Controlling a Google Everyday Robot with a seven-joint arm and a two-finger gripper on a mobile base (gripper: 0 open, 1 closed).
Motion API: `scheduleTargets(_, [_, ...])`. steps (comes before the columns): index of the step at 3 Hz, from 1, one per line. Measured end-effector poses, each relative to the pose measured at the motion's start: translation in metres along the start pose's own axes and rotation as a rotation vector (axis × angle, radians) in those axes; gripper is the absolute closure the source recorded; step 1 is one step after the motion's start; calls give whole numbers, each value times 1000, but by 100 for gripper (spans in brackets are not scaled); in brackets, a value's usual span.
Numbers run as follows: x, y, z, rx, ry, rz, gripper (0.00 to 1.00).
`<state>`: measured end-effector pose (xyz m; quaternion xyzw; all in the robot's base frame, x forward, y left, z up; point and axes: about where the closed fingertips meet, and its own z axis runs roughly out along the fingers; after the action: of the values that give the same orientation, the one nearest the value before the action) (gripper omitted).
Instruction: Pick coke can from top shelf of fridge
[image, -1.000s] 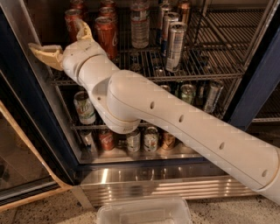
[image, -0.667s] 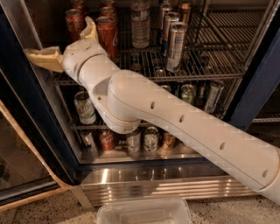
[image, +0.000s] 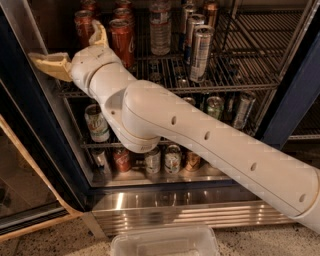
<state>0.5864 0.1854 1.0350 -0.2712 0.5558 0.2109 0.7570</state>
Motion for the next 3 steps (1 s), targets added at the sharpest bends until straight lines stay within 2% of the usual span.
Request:
scheduleTargets(1, [-1, 0, 0, 1, -1, -2, 42])
scheduleTargets(2, [-2, -1, 1, 3, -6, -3, 55])
scheduleTargets(3, [2, -8, 7, 15, 4, 16, 49])
